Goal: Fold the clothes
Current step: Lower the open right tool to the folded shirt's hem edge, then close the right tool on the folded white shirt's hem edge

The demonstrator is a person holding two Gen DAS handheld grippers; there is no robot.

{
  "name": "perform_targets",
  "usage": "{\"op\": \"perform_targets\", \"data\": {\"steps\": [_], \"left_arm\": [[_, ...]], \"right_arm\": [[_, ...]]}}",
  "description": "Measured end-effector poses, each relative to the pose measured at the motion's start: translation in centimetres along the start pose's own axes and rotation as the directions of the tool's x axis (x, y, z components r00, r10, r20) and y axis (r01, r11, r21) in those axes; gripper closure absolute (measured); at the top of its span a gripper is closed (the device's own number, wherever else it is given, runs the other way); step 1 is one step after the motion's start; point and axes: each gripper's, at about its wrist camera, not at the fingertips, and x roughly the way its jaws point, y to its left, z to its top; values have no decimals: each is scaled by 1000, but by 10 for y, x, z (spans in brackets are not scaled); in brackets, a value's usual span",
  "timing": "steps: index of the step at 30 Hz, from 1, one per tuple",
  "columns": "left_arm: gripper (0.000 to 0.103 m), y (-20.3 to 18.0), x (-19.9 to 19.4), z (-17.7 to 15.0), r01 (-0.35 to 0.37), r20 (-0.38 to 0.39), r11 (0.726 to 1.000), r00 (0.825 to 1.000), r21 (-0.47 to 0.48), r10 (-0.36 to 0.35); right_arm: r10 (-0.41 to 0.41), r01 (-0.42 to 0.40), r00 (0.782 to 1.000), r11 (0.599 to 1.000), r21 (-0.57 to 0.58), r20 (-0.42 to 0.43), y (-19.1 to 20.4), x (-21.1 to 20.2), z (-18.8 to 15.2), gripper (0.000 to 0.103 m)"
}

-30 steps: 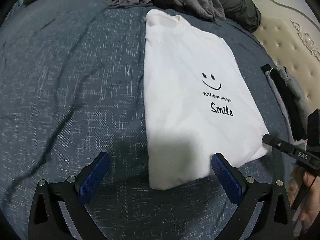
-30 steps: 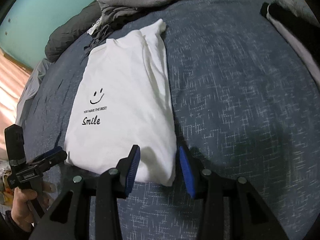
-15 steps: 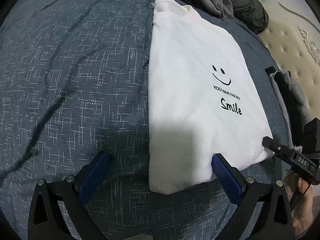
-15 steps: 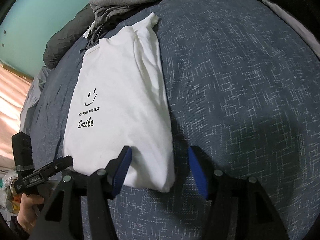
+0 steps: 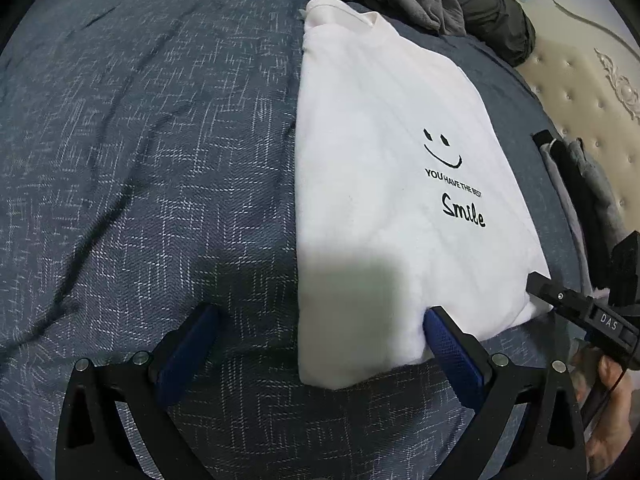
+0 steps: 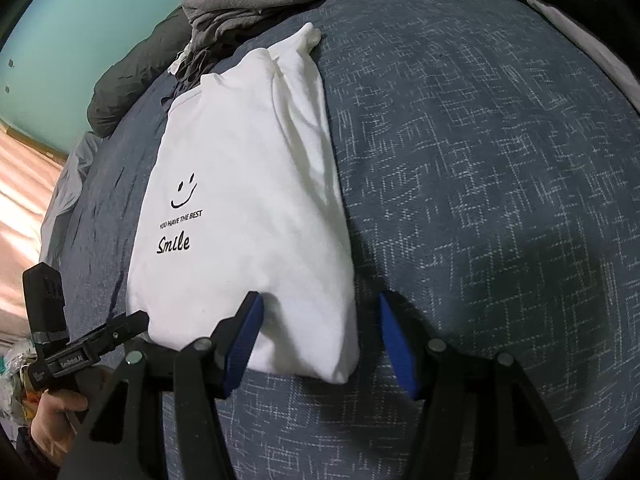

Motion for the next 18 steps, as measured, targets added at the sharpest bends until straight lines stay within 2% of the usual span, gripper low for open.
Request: {"op": "perform_targets", "data": {"steps": [2, 6, 8, 11, 18], "left_arm": [[1, -3, -2, -3, -4, 12, 1000, 1000, 0, 4], [18, -12, -6, -7, 5, 24, 1000, 1000, 30, -6], [23, -16, -7, -8, 17, 24, 999, 1000, 44, -18], [39, -17, -6, -7, 64, 7, 997, 998, 36, -65], [44, -20, -9, -5, 74, 8, 996, 997, 44, -74]], "right_arm": [[-1, 1, 1000, 1000, -3, 0, 1, 0, 0, 44], [5, -5, 1000, 1000, -2, 1, 0, 1, 0, 43], [9, -9, 1000, 1000, -1, 2, -1, 1, 0, 43], [12, -12, 1000, 1000, 0, 3, -1, 0, 0, 43], [20, -20, 1000, 1000, 3, 8, -1, 1, -1, 43]]}}
